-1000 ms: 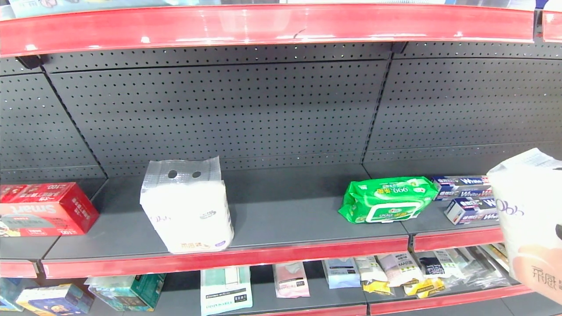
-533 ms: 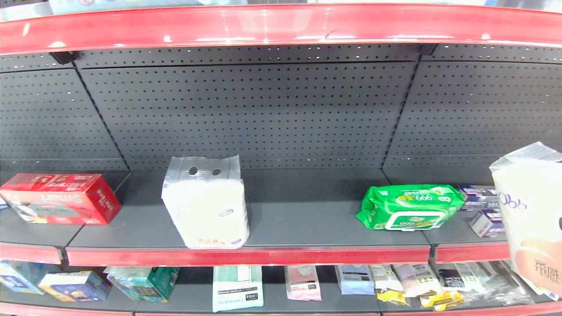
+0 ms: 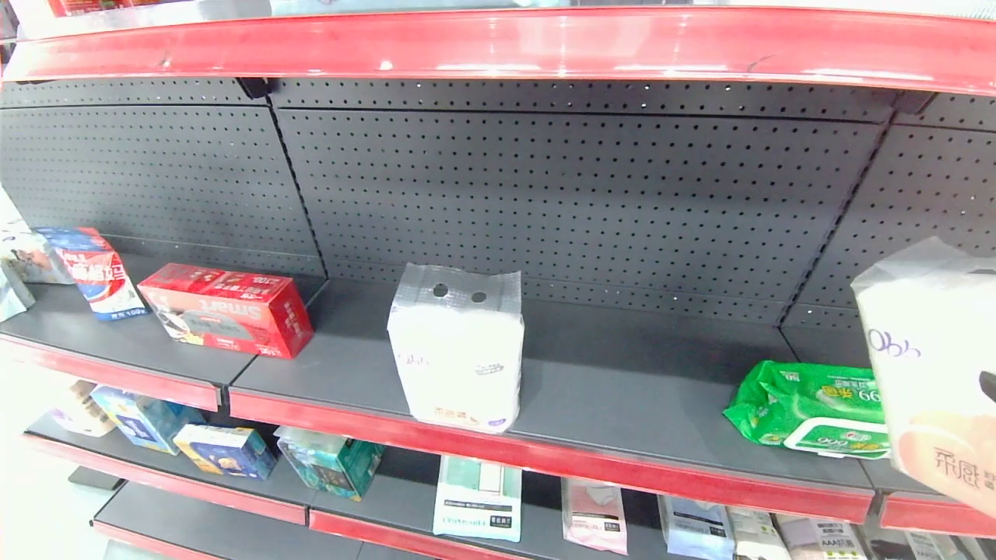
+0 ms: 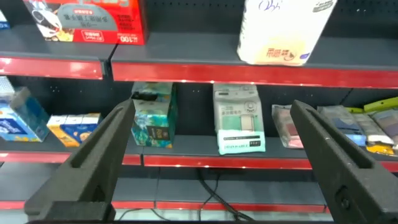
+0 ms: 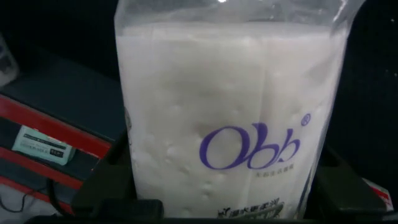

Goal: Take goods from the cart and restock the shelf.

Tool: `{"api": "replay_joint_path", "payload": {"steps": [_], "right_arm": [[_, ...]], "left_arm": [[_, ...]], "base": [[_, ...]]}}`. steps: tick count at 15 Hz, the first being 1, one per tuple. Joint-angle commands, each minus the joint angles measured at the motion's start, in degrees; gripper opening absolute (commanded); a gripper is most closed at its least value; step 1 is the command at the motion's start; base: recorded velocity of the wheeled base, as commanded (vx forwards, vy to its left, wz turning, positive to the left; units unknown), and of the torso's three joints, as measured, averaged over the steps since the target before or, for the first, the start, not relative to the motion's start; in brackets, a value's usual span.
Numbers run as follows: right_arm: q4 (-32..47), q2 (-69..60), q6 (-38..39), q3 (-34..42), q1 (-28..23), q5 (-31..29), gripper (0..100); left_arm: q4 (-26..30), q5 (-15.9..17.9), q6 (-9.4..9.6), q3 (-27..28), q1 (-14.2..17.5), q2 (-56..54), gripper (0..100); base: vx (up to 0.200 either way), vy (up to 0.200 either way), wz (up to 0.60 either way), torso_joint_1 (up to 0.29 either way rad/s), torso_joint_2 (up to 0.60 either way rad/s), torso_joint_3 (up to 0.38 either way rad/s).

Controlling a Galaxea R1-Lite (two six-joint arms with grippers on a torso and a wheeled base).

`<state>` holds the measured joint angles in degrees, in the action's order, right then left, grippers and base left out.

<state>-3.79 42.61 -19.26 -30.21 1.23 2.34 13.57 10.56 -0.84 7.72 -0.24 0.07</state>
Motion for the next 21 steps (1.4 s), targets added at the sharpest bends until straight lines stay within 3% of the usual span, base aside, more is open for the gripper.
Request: {"api": "replay_joint_path", "payload": {"steps": [1, 5, 8, 14, 21], "right_arm": [[-0.1, 4.5, -0.2, -3.2, 0.4, 3.7, 0], [-9.7, 16.4, 4.1, -4.2, 9.8, 4.5, 0], [-14.0, 23.3, 7.0, -4.8, 12.8, 5.0, 0], [-28.2, 37.3, 10.1, -5.9, 13.7, 7.9, 0], [-34.2, 48.3, 11.4, -12.3, 13.8, 11.1, 0]], "left_arm": [[0.1, -0.4, 0.05, 0.0, 0.0, 0.1, 100], [0.1, -0.6, -0.48, -0.1, 0.0, 0.1, 100], [0.1, -0.3, -0.74, 0.0, 0.0, 0.1, 100], [0.1, -0.3, -0.74, 0.0, 0.0, 0.1, 100], [0.1, 1.0, -1.62, 0.1, 0.0, 0.1, 100]], "base": [[0.000, 0.000, 0.00, 0.000, 0.00, 0.000], [0.000, 0.000, 0.00, 0.000, 0.00, 0.000], [0.000, 0.000, 0.00, 0.000, 0.00, 0.000], [0.000, 0.000, 0.00, 0.000, 0.00, 0.000], [0.000, 0.000, 0.00, 0.000, 0.00, 0.000]]}}
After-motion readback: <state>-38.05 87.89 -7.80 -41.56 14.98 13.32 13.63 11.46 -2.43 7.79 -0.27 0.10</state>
